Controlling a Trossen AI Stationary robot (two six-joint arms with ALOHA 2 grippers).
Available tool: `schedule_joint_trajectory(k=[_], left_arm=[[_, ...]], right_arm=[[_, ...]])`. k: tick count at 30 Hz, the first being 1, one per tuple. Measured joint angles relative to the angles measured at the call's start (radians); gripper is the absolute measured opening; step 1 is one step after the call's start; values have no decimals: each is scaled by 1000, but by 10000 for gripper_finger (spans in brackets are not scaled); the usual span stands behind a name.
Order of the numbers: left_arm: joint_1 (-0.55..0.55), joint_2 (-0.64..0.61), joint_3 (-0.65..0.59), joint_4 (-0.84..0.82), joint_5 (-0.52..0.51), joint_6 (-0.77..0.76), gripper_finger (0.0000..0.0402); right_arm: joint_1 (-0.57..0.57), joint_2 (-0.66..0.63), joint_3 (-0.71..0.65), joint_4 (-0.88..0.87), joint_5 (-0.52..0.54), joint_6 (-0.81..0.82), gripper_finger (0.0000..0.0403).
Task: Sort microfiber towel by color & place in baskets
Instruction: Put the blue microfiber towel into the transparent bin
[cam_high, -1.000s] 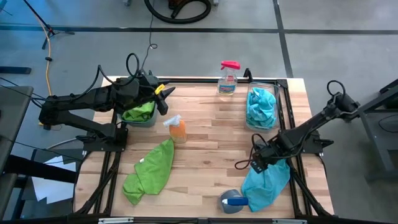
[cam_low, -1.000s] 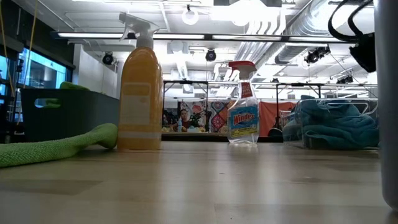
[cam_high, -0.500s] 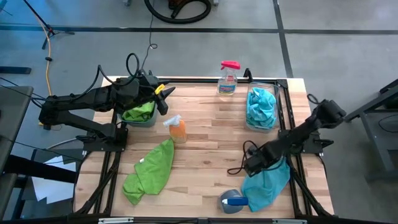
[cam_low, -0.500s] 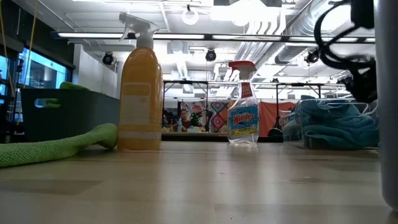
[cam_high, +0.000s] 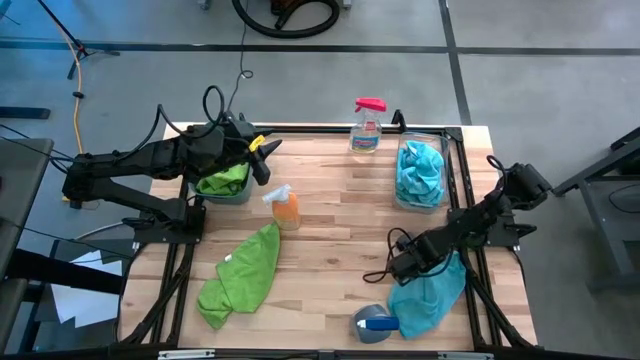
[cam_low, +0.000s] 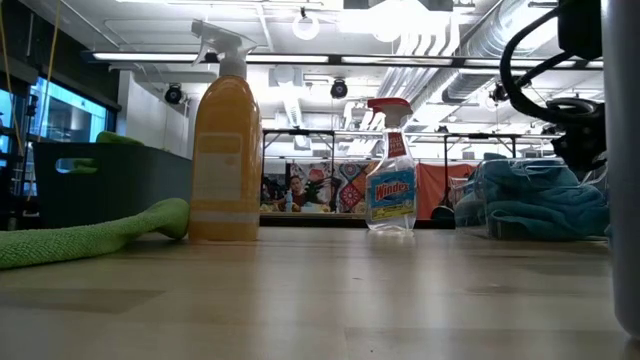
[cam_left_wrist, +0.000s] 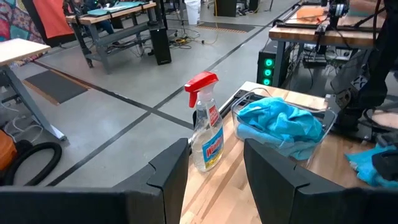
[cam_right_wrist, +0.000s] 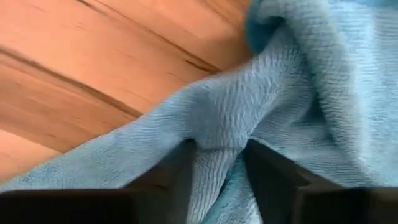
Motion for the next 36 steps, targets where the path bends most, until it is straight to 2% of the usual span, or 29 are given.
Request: schedule_joint_trajectory(k=[3, 5, 14, 20, 25, 28, 33, 36], left_arm=[[0, 0, 0, -7, -1, 42, 145], [0, 0, 0, -8, -1, 57, 145], [0, 0, 0, -8, -1, 69, 145], [0, 0, 0, -10, -1, 112, 145], [0, 0, 0, -11, -1, 122, 145], [0, 0, 0, -10, -1, 122, 145], [0, 0, 0, 4, 0, 127, 145], [0, 0, 0, 27, 2, 105, 145]], right_arm=[[0, 2, -1, -20, 0, 0, 48], [0, 2, -2, -25, 0, -16, 15], [0, -61, -12, -19, -5, -71, 3], [1, -221, -14, -13, 92, -71, 1], [-3, -415, 2, 6, 240, -75, 1], [-12, -526, 38, 36, 357, -153, 1], [-55, -660, 92, 162, 538, -393, 0], [-108, -707, 111, 259, 603, -548, 0]])
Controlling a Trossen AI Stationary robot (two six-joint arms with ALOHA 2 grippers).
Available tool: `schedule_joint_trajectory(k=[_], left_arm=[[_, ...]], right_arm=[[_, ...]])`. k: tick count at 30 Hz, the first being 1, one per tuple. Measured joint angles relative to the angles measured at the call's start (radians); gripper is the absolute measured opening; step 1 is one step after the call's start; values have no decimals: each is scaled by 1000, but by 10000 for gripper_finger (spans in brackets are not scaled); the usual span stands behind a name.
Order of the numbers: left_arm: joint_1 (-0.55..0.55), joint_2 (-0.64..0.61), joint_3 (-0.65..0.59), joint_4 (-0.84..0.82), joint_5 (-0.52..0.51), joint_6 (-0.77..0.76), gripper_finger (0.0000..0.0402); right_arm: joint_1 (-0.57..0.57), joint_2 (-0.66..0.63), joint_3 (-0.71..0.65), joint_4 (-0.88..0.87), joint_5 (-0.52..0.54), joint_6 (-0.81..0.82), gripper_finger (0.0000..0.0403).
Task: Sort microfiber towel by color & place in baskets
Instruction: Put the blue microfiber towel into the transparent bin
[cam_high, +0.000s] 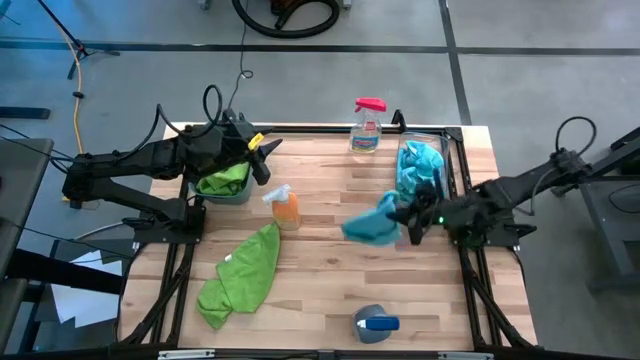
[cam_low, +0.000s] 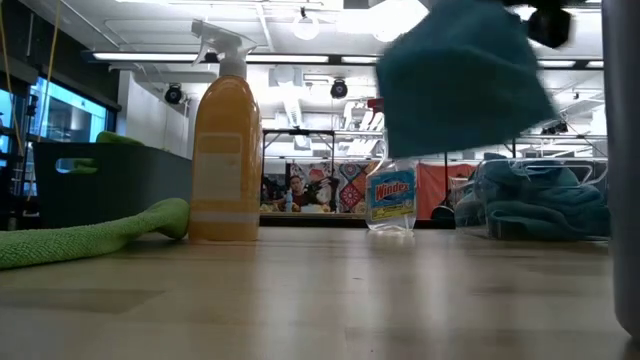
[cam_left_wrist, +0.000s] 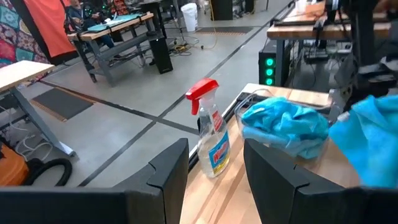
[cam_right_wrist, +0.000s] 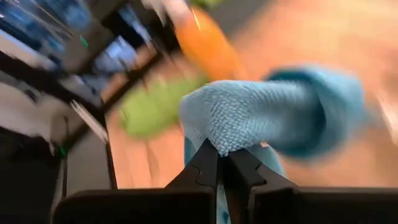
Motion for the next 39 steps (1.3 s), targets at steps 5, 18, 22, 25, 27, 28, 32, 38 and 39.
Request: schedule_joint_trajectory(k=[5, 18, 22, 25, 27, 28, 32, 38, 39], left_arm=[[0, 0, 0, 9, 46, -29, 145], [0, 13, 0, 222, 537, -84, 145], [0, 45, 0, 277, 599, -69, 145], [0, 78, 0, 273, 620, -66, 145], [0, 100, -1, 274, 629, -71, 145], [0, 112, -1, 279, 629, -78, 145], [1, 139, -53, 421, 654, -113, 145], [33, 123, -261, 772, 672, -242, 145], [40, 114, -277, 794, 671, -257, 145]], right_arm=[[-110, -24, 24, 229, -17, -313, 0], [-331, 47, 26, 671, -300, -668, 0], [-361, 69, 26, 689, -340, -668, 0], [-375, 81, 26, 722, -382, -668, 0], [-381, 86, 26, 736, -394, -679, 0], [-384, 87, 26, 737, -396, -687, 0], [-392, 88, 26, 744, -406, -694, 0], [-392, 88, 26, 757, -424, -694, 0], [-392, 88, 26, 757, -424, -694, 0]])
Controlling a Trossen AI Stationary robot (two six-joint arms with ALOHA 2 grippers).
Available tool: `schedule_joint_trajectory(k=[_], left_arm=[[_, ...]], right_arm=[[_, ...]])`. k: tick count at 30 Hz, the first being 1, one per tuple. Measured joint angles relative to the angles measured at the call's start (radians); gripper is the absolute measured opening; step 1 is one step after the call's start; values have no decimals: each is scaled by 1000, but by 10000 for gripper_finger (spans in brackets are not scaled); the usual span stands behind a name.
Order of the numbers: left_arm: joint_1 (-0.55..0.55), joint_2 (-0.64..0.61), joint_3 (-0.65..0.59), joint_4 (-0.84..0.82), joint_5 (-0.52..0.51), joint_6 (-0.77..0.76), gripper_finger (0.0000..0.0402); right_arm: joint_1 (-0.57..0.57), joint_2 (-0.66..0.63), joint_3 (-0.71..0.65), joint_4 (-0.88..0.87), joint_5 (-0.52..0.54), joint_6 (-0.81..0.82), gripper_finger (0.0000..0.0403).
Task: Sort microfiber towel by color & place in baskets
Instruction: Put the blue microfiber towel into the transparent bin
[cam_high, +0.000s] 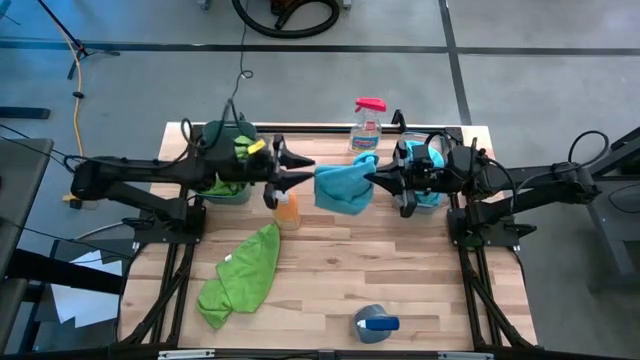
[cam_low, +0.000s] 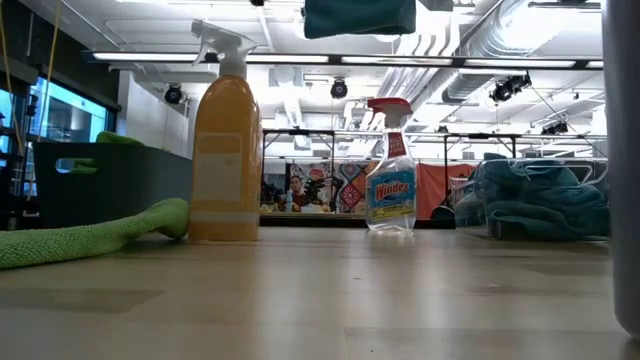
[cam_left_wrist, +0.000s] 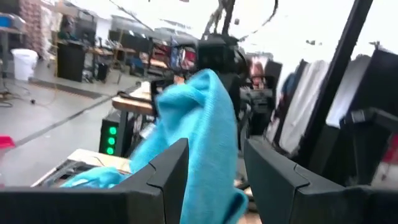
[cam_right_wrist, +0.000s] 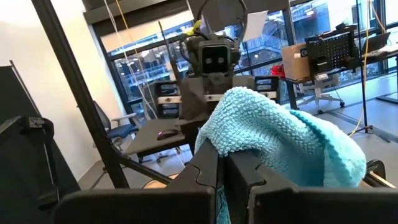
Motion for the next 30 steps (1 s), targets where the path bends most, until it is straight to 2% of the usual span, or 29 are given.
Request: schedule_joint_trajectory(k=[7, 13, 22, 25, 30], left_arm=[[29, -52, -11, 14, 10, 32, 145], [31, -53, -11, -11, 8, 45, 145], [31, -52, -11, -59, 0, 17, 145], [31, -52, -11, -59, -7, 17, 145], [30, -52, -11, -60, -8, 15, 145]], right_arm=[[-12, 0, 0, 7, -8, -8, 0], [-33, 0, 0, 8, -48, -8, 0], [-54, -3, 1, 6, -43, -10, 0], [-110, -15, 52, -86, -37, -14, 0], [-231, -12, 298, -534, -16, -101, 0]])
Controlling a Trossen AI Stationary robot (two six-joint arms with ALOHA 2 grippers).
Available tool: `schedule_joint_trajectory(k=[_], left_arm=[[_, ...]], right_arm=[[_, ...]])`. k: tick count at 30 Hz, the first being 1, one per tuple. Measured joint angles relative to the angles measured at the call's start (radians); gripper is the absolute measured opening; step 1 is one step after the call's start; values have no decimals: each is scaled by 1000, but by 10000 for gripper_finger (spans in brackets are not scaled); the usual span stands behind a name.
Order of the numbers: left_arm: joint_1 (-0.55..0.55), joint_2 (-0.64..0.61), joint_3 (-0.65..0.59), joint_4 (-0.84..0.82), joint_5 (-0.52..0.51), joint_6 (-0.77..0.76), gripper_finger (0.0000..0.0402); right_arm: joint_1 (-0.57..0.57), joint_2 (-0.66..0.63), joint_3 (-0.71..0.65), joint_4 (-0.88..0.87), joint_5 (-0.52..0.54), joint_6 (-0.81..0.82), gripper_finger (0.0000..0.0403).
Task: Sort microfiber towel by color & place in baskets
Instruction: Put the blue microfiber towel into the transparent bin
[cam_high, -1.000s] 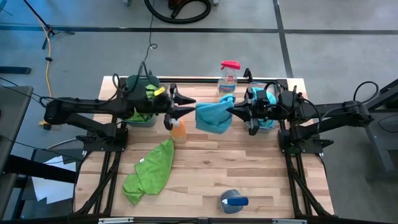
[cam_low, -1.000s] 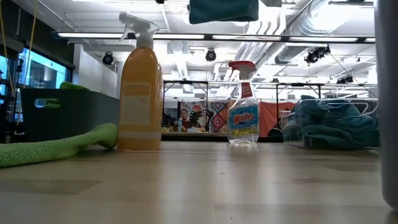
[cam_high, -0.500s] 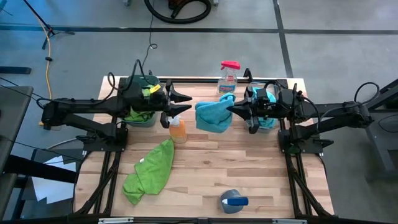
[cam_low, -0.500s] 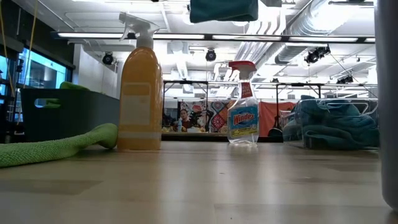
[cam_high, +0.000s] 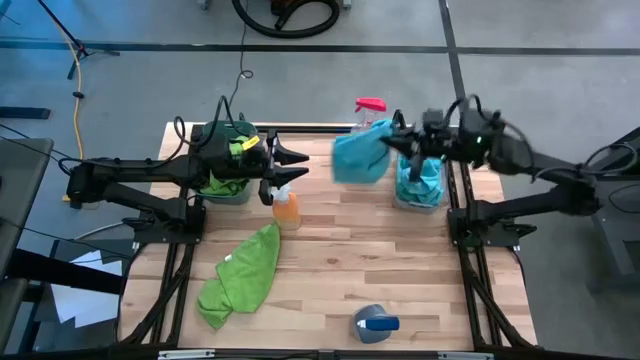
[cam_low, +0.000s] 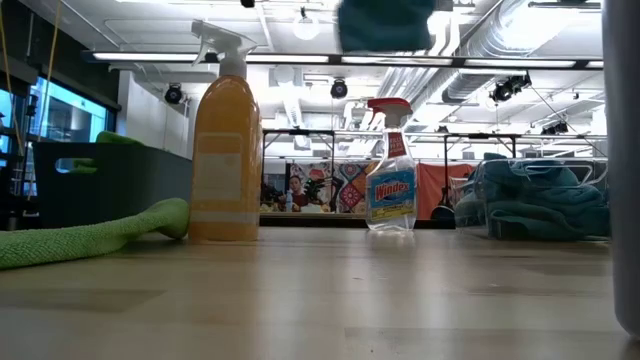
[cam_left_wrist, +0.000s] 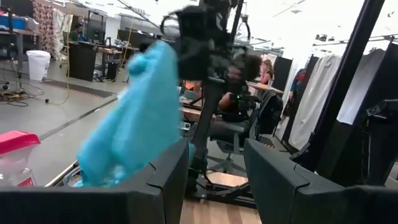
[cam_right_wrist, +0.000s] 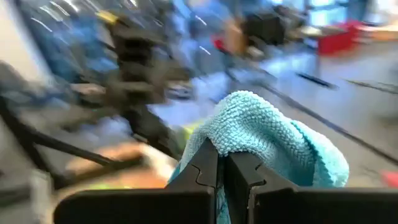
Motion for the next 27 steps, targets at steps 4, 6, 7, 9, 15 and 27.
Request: schedule_joint_trajectory(k=[4, 6, 7, 9, 15, 27], left_arm=[[0, 0, 0, -2, 0, -1, 145], [0, 0, 0, -3, 0, -1, 145], [0, 0, 0, -3, 0, -1, 145], [0, 0, 0, -4, 0, -1, 145], [0, 0, 0, -6, -17, 0, 145], [0, 0, 0, -6, -35, -1, 145]], right_arm=[[-67, 35, 197, -374, 140, -55, 0], [-93, 48, 257, -518, 213, -55, 0], [-105, 52, 275, -580, 247, -48, 0], [-126, 56, 287, -680, 318, -13, 0], [-174, 51, 194, -860, 470, 121, 0], [-332, 52, -51, -772, 655, 113, 0]])
